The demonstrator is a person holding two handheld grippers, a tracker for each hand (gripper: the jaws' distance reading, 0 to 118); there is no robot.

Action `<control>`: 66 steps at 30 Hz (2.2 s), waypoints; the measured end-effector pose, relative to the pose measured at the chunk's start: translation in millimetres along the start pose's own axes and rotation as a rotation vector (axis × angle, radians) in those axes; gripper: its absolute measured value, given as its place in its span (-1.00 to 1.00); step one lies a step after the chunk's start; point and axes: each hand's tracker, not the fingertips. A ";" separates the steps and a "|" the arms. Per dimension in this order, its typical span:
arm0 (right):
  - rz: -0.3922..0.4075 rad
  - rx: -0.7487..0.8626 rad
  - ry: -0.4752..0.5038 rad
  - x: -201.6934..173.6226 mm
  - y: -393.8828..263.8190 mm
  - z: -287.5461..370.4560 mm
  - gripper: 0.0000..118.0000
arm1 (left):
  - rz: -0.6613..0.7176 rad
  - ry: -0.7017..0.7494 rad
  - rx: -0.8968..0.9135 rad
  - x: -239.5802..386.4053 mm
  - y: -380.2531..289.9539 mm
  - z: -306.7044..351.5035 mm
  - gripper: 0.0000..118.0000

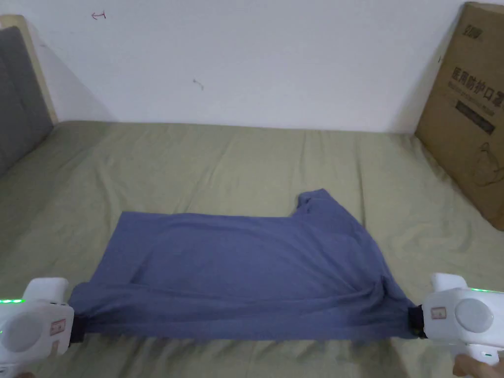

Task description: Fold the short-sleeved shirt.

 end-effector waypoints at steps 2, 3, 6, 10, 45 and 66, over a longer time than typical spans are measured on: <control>-0.040 -0.011 0.010 6.7 -17.2 4.7 -0.85 | -0.008 -0.003 -0.014 -0.6 -10.6 4.2 -0.88; -0.048 -0.020 0.014 9.1 -26.5 6.6 -0.85 | -0.015 -0.001 -0.020 -0.1 -17.7 6.1 -0.88; -0.022 -0.044 -0.001 11.8 -55.0 10.7 -0.85 | -0.039 0.017 -0.047 -7.8 -35.7 1.4 -0.88; -0.035 -0.071 0.006 18.8 -76.4 10.7 -0.85 | -0.040 0.017 -0.092 -12.2 -60.5 -4.7 -0.88; 0.056 0.111 0.089 -51.4 81.4 -27.2 -0.30 | -0.020 -0.061 -0.015 55.2 39.9 -27.2 -1.00; 0.037 -0.052 0.028 -28.0 182.9 -172.8 -0.96 | 0.005 -0.075 -0.071 60.2 70.5 -83.4 -1.00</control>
